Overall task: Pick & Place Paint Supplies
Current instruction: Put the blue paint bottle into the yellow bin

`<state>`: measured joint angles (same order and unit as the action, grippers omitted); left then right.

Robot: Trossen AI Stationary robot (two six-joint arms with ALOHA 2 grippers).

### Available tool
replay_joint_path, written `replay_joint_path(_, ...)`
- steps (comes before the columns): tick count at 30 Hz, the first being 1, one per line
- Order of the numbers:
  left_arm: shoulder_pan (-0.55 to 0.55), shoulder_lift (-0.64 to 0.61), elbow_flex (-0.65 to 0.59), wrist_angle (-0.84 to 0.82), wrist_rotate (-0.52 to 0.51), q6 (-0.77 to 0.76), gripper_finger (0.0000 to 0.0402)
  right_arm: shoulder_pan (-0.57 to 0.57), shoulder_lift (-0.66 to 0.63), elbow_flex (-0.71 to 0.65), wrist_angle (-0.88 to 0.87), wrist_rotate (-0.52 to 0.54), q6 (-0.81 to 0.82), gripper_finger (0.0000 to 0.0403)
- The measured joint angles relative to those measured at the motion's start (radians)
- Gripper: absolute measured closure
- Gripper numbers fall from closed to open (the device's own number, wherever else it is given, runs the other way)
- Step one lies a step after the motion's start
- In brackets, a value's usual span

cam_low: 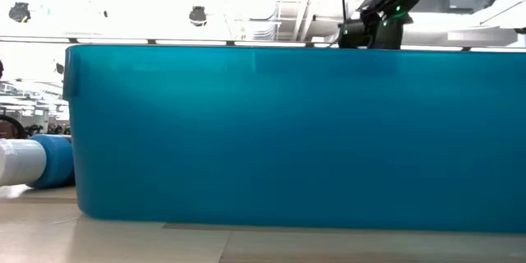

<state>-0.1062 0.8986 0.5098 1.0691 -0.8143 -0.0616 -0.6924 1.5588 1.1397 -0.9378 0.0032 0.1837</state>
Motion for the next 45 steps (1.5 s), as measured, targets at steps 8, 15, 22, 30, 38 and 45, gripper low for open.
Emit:
replay_joint_path(8,0.0,0.0,0.0,0.0,0.0,0.0,0.017,0.104,-0.11,0.0,-0.008,-0.01,0.082,0.0289)
replay_joint_path(15,0.0,0.0,0.0,-0.028,0.0,0.0,0.017,0.235,-0.119,0.024,-0.02,-0.016,0.179,0.0289)
replay_joint_path(22,0.0,0.0,0.0,-0.088,0.0,-0.034,0.017,0.289,-0.044,0.231,-0.112,-0.001,0.186,0.0289)
replay_joint_path(30,0.0,0.0,0.0,-0.112,0.002,-0.056,0.017,0.287,0.162,0.611,-0.249,0.024,0.091,0.0289)
replay_joint_path(38,0.0,0.0,0.0,-0.112,0.021,-0.051,0.017,0.316,0.361,0.919,-0.412,0.05,0.041,0.0289)
replay_joint_path(45,0.0,0.0,0.0,-0.112,0.026,-0.049,0.017,0.364,0.378,0.874,-0.412,0.054,0.078,0.0289)
